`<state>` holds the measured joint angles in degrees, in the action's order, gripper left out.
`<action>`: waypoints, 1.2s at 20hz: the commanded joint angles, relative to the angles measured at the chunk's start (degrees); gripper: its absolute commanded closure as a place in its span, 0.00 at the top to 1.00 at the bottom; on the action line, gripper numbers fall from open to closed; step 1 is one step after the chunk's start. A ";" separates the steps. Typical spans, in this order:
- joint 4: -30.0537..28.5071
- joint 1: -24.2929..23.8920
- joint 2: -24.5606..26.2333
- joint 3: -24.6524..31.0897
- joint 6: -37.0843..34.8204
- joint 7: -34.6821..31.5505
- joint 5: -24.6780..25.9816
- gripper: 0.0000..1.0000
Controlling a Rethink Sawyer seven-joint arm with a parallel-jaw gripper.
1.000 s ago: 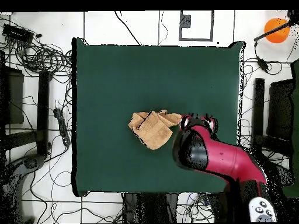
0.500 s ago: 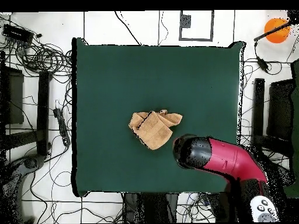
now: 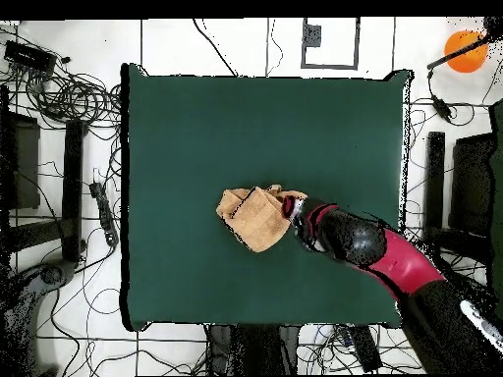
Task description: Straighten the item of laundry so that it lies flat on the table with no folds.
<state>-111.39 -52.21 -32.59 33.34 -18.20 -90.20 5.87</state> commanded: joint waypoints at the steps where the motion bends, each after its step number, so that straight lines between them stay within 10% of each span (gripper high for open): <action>1: -9.34 -8.54 19.96 27.30 1.26 9.38 3.05 1.00; 11: -6.93 -8.39 20.81 28.36 0.68 2.24 9.31 1.00; 13: -5.70 -1.77 6.86 19.96 0.16 -1.02 12.57 1.00; 16: 2.36 20.14 -17.33 -8.41 -14.01 -7.16 23.35 1.00; 18: 8.54 31.11 -21.19 -19.67 -21.28 -12.47 34.50 1.00; 24: 16.39 44.37 -19.97 -30.87 -30.05 -23.06 50.21 1.00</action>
<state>-106.41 -16.99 -42.46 19.59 -34.31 -90.80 44.49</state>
